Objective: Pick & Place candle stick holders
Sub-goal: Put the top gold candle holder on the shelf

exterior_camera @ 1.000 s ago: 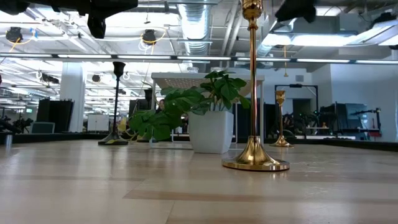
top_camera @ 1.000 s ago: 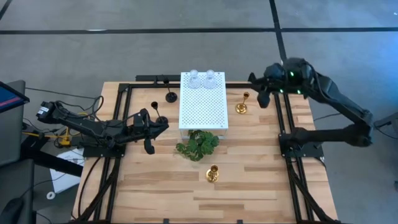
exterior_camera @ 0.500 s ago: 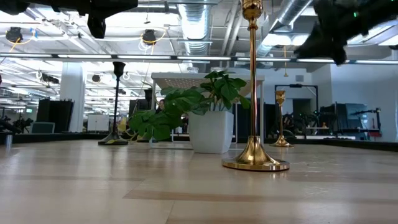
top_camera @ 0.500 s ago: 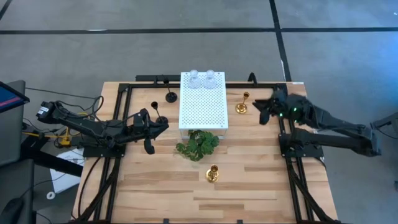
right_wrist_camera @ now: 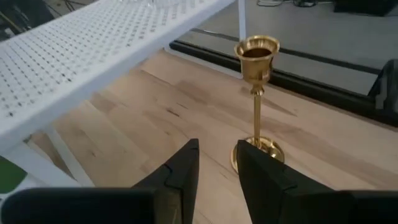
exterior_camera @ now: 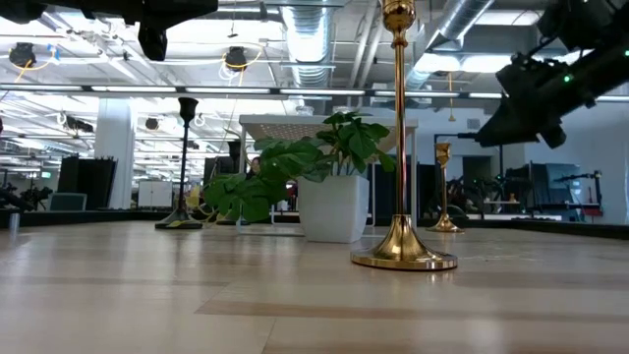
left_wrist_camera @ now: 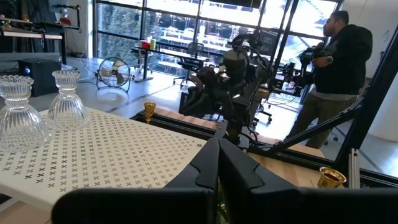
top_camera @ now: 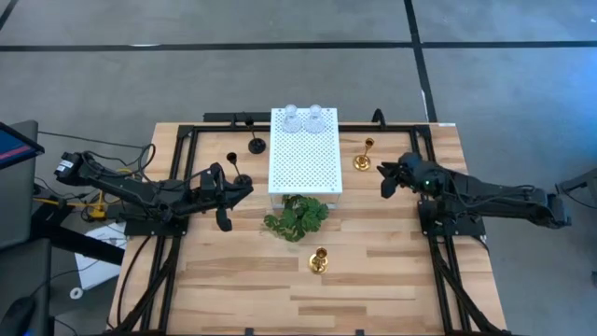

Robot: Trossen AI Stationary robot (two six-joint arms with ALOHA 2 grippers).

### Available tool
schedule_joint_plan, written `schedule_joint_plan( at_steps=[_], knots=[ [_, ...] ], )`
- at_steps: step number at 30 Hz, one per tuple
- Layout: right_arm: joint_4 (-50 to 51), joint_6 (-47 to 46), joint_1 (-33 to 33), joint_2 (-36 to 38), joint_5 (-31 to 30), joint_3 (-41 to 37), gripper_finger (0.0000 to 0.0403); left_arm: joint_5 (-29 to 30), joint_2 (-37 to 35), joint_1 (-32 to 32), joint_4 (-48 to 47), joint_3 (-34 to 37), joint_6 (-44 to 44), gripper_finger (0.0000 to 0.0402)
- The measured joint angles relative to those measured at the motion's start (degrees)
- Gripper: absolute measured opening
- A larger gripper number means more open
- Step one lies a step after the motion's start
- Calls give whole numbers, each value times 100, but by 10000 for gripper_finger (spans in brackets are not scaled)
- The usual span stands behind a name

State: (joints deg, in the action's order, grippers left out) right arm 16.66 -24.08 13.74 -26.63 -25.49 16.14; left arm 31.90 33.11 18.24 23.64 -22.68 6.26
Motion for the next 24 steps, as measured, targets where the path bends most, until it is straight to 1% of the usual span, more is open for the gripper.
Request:
schedule_joint_plan(
  at_steps=[9,13,17,24],
  knots=[
    [-1090,62,68,-361,8,-669,100,0,2,0,0,0,0,8],
    [-1346,64,154,-635,8,-730,110,0,0,0,0,0,0,8],
    [-1611,243,287,-949,-1,-734,145,0,1,1,0,0,-1,8],
    [-2476,348,756,-1656,-6,-732,233,0,2,0,0,0,0,8]
  ],
)
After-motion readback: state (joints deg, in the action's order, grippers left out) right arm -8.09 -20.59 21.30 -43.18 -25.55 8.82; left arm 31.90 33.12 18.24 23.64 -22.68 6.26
